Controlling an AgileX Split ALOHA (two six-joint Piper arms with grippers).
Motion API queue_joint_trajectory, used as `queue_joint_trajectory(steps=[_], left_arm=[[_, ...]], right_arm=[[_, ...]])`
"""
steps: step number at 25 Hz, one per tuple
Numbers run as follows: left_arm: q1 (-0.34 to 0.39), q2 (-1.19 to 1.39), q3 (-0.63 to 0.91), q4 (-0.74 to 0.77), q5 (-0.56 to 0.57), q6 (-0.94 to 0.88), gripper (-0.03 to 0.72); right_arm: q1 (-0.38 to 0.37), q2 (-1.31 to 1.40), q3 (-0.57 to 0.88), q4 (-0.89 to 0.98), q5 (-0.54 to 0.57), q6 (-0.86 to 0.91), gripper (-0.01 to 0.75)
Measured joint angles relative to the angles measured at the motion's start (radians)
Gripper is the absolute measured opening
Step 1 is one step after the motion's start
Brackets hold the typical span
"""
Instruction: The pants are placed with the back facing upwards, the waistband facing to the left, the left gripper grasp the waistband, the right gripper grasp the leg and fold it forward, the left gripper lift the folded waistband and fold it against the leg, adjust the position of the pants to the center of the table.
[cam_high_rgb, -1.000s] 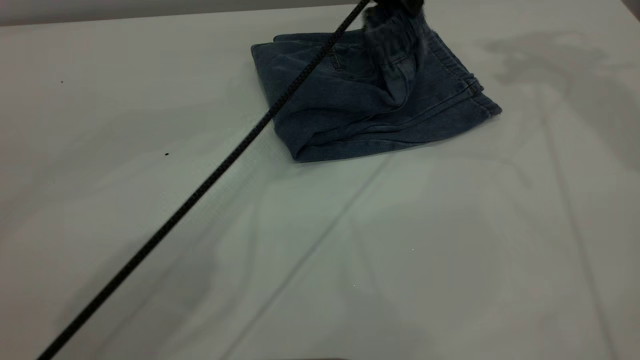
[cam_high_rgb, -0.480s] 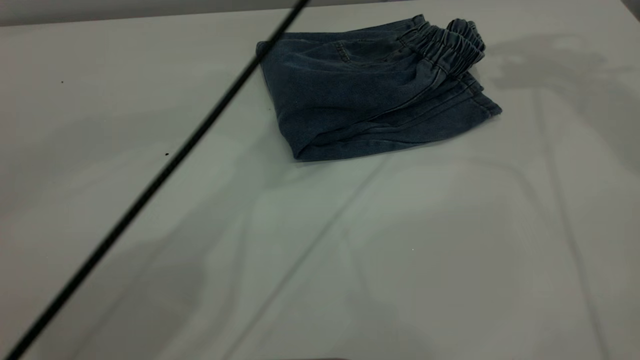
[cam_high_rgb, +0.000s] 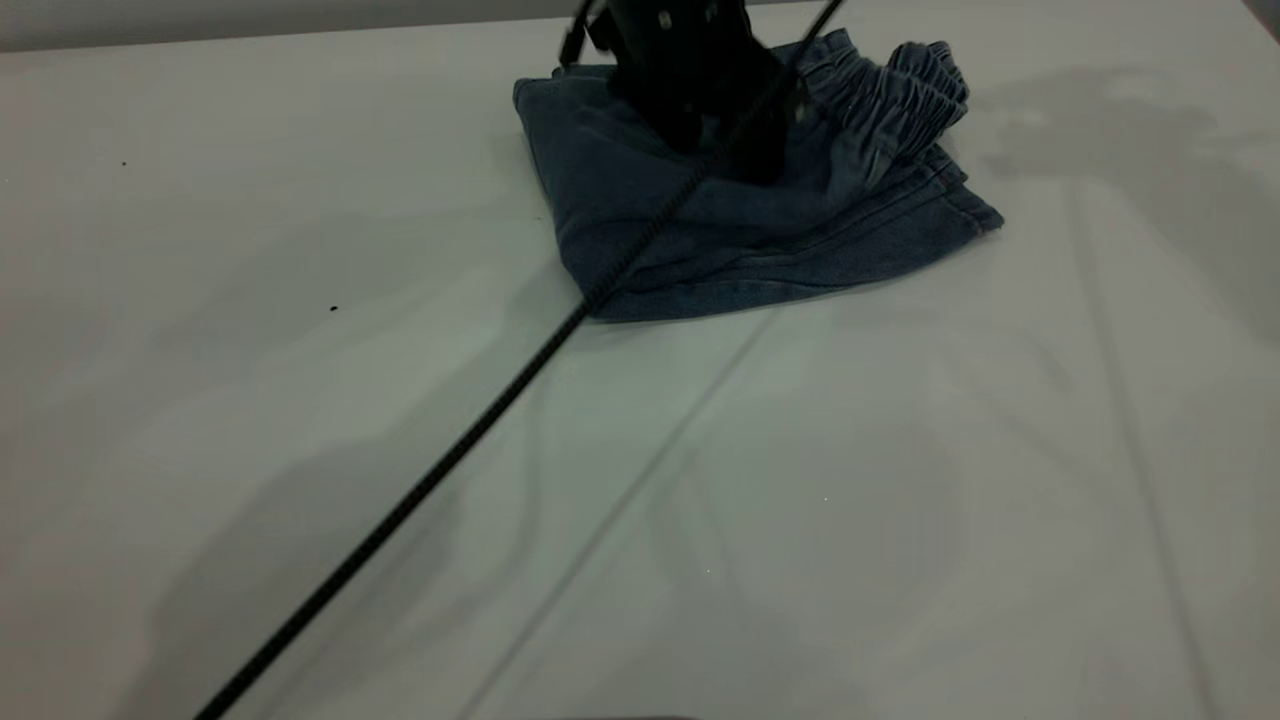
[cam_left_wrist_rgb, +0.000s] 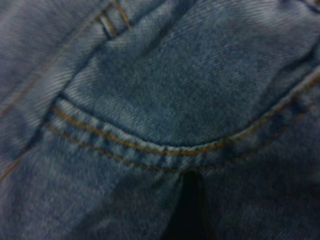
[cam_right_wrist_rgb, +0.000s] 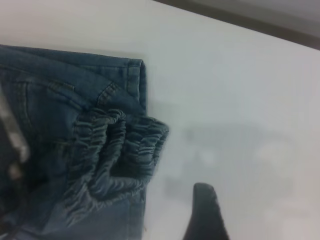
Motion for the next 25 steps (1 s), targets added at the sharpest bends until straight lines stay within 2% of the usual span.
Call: queue_joint_trajectory(steps=[7,17,21,25], left_arm=[[0.000,0.017,-0.010,0.050,0.053,0.120,0.570],[0.000,0.010,-0.020,0.089,0.319,0.547,0.570],[0.000,0.003,-0.020,0.102,0.373,0.564,0.570],[0.000,-0.011,-0.040,0.129,0.439,0.502,0.570]], right_arm=[[0.000,0.000,0.000,0.000,0.003,0.000,0.424],[0.000,0.000,0.000,0.001,0.003,0.000,0.424],[0.000,0.000,0.000,0.001,0.003,0.000,0.424],[0.000,-0.021,0.000,-0.003,0.003,0.001,0.424]])
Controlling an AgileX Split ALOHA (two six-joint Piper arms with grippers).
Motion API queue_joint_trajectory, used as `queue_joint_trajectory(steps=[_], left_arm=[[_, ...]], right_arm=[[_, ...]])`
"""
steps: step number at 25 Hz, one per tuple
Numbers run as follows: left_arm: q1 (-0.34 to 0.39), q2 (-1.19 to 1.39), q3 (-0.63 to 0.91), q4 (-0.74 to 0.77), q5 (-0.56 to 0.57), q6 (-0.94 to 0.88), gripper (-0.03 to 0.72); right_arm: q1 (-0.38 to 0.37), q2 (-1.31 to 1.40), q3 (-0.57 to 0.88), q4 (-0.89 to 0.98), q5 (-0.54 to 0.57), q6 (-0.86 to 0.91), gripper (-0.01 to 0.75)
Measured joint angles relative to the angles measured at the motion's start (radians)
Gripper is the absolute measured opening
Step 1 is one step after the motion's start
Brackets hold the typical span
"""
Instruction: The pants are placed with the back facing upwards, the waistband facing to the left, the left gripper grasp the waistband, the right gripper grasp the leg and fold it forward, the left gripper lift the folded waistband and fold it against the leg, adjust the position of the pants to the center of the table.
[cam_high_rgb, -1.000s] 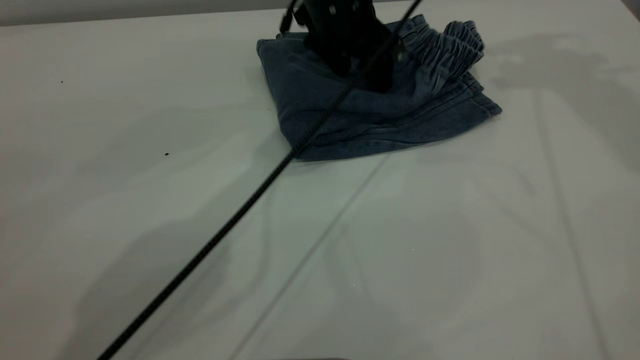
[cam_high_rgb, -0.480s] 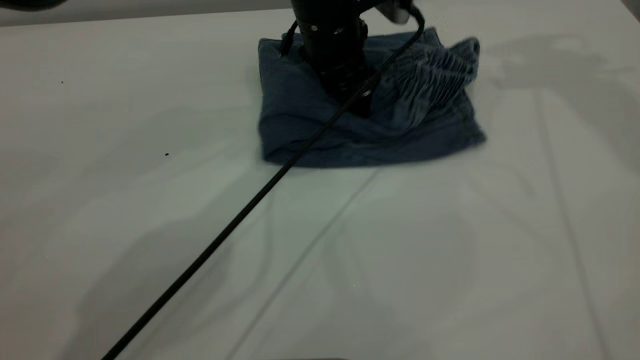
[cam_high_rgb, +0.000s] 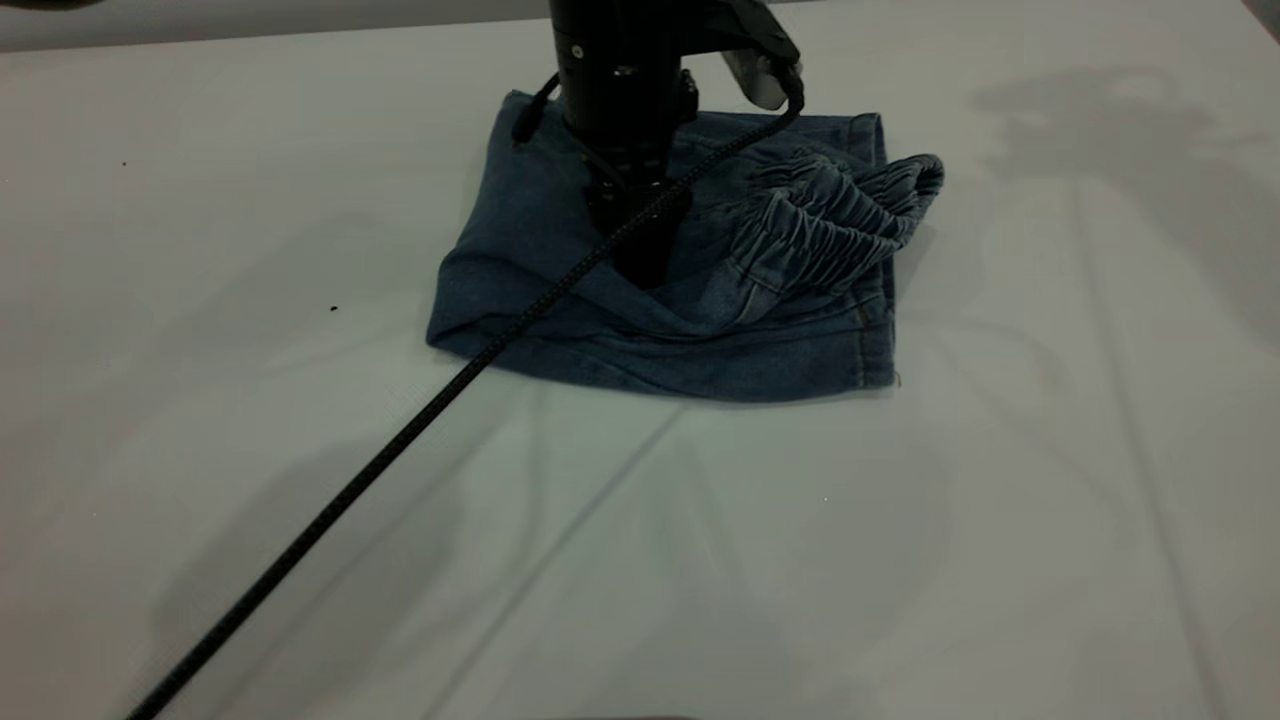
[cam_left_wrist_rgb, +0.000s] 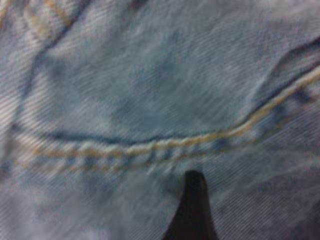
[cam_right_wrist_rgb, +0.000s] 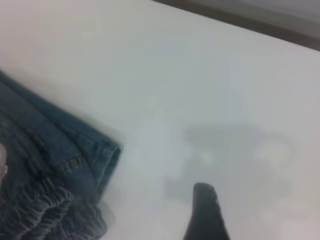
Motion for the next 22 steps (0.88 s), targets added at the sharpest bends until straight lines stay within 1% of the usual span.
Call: queue_joint_trajectory(steps=[4,13,18,22], left_arm=[[0.000,-0.061,-0.047,0.075,0.000,-0.097,0.570],[0.000,-0.255,-0.064,0.277,0.000,-0.396,0.570],[0.000,-0.392,-0.064,0.308,0.000,-0.488,0.570],[0.000,-0.525,-0.063,0.309,0.000,-0.604,0.570]], right_arm=[[0.000,-0.067,0.000,0.002,0.029,0.023,0.424],[0.000,-0.269,0.000,0.048,0.180,0.055,0.423],[-0.001,-0.399,0.000,0.100,0.190,0.079,0.423],[-0.001,-0.521,0.018,0.117,0.194,0.119,0.423]])
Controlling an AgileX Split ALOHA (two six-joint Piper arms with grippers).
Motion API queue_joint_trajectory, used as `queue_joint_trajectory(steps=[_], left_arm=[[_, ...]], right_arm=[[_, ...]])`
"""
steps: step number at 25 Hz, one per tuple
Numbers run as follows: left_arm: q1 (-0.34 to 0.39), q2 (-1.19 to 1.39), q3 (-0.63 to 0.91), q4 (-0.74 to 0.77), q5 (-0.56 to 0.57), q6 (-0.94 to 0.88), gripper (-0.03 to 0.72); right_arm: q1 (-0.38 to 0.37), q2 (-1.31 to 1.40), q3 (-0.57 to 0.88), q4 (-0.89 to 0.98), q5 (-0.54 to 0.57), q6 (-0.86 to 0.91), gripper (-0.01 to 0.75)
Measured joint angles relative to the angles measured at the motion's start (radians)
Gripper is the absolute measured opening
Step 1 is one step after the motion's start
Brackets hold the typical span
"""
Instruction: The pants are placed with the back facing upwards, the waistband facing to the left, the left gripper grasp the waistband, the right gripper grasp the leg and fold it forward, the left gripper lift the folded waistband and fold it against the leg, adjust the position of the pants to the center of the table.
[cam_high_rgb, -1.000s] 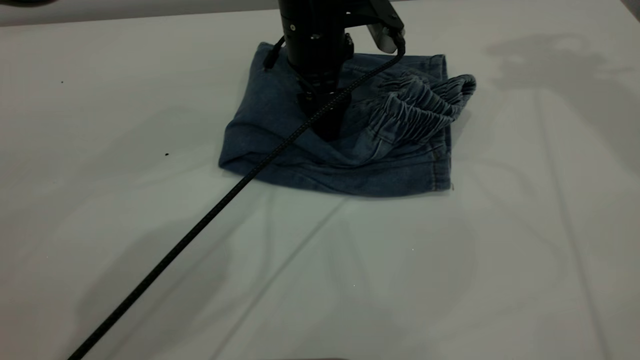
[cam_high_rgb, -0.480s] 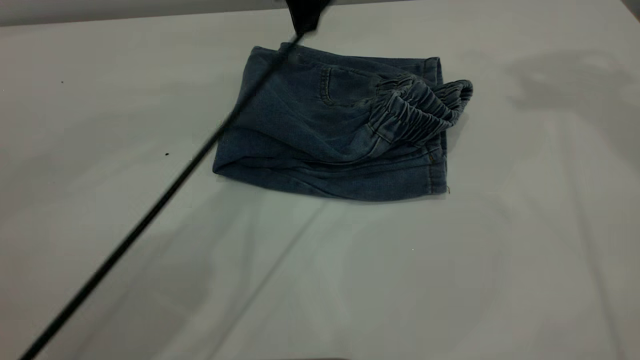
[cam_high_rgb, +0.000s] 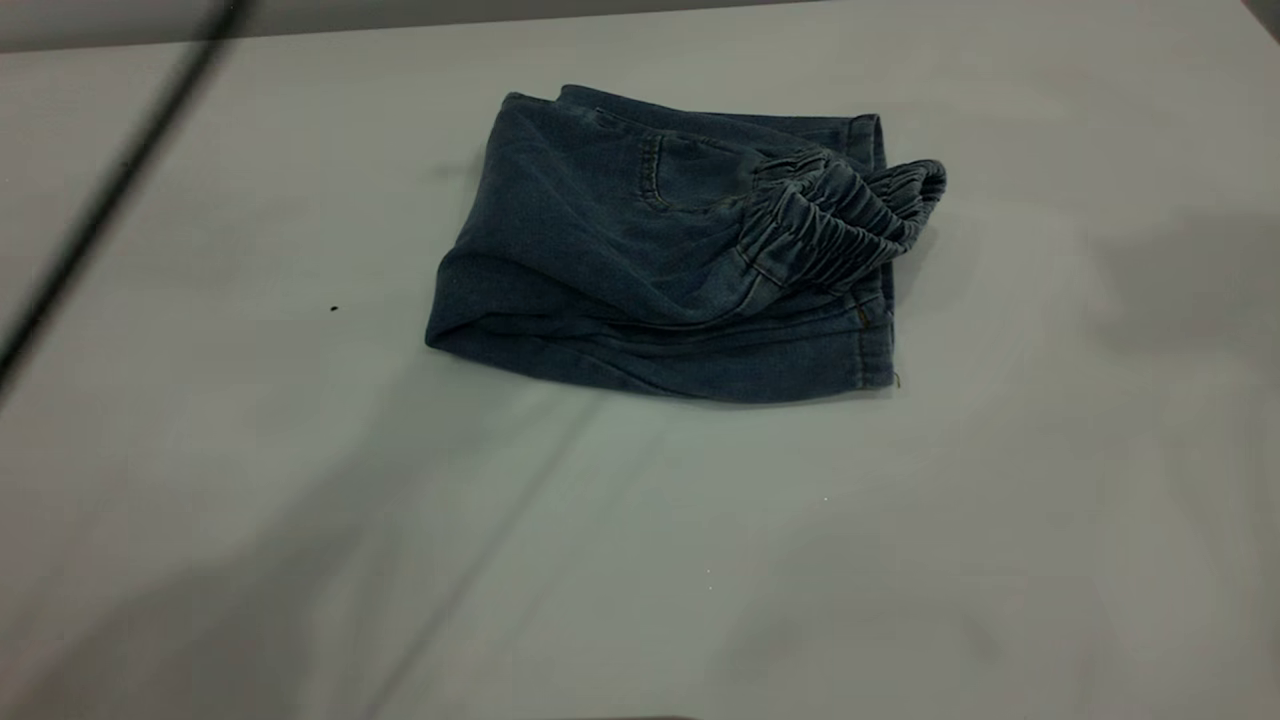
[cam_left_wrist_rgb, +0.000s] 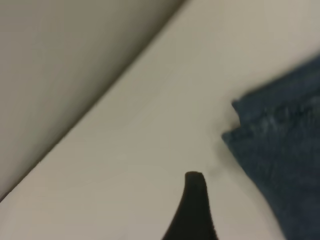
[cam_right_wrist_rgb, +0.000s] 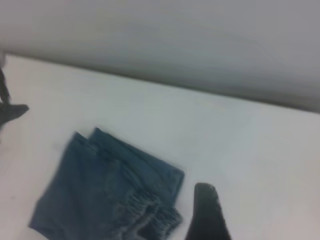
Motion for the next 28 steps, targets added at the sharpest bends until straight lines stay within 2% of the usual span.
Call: queue_joint_trajectory(steps=[3,6,10,16,21,28], left_arm=[[0.000,-0.132,0.047,0.002,0.000,-0.044,0.570],[0.000,-0.297,0.169,-0.020,0.000,-0.064,0.570],[0.000,-0.538,0.408,-0.083,0.000,-0.069,0.570],[0.000,-0.917,0.780,-0.094,0.000,-0.033,0.570],[0.000,-1.245,1.019,-0.108,0.000,-0.031,0.570],[0.000,-1.538,1.178,-0.123,0.000,-0.030,0.570]], right_arm=[[0.000,-0.113,0.057,0.003,0.002,0.019,0.423],[0.000,-0.240,0.143,0.006,0.005,0.026,0.423],[0.000,-0.428,0.269,0.006,0.011,0.026,0.423],[0.000,-0.695,0.469,0.007,0.012,0.036,0.423],[0.000,-0.853,0.683,0.009,0.012,0.044,0.423],[0.000,-1.029,0.933,0.006,0.012,0.022,0.423]])
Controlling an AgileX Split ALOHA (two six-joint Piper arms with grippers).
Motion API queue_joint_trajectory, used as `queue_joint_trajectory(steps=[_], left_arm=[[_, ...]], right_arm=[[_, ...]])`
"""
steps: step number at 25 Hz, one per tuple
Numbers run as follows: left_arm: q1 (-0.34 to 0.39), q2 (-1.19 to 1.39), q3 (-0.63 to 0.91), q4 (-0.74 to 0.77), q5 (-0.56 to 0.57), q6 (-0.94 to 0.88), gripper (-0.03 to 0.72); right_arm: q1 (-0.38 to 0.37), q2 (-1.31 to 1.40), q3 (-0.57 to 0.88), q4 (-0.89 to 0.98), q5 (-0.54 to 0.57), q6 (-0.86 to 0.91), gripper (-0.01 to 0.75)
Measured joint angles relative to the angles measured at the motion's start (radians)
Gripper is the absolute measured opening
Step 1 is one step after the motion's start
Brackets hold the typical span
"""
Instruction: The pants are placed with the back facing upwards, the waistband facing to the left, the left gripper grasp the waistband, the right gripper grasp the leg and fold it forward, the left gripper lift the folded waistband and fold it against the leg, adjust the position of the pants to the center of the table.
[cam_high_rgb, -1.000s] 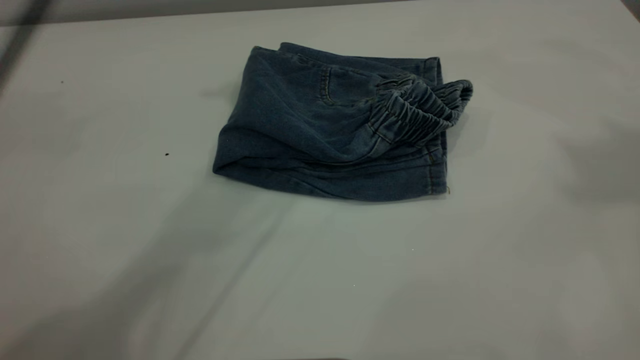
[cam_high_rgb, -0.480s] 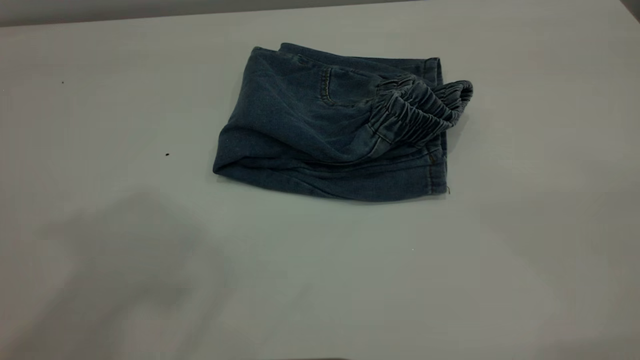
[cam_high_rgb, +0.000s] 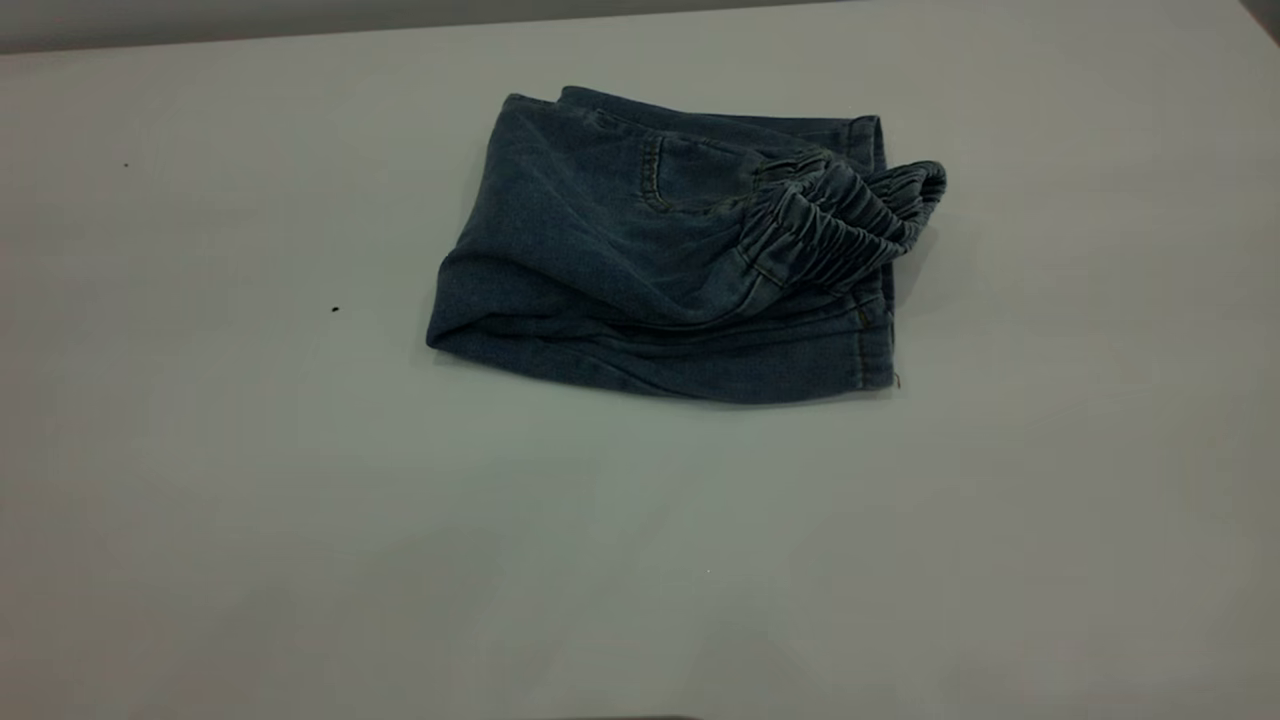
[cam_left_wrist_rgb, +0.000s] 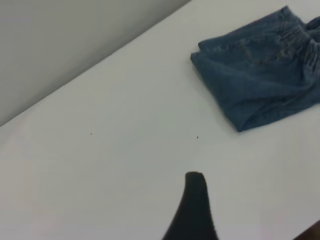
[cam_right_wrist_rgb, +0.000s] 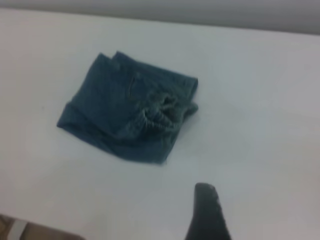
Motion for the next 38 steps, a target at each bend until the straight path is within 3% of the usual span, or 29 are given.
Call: queue_joint_trajectory(steps=[13,22,29,38], left_arm=[[-0.001,-0.151,0.265,-0.177,0.000,0.015,0.570],[-0.002,-0.194,0.451,-0.229,0.000,0.038,0.570],[-0.002,-0.194,0.537,-0.302,0.000,0.047,0.570],[-0.002,-0.194,0.639,-0.287,-0.033,0.047,0.570]], right_arm=[[0.001,-0.382,0.368,-0.029,-0.028,-0.020,0.423],[0.001,-0.433,0.546,-0.096,-0.103,-0.023,0.423],[0.001,-0.433,0.566,-0.096,-0.132,-0.023,0.423],[0.001,-0.433,0.566,-0.096,-0.135,-0.023,0.423]])
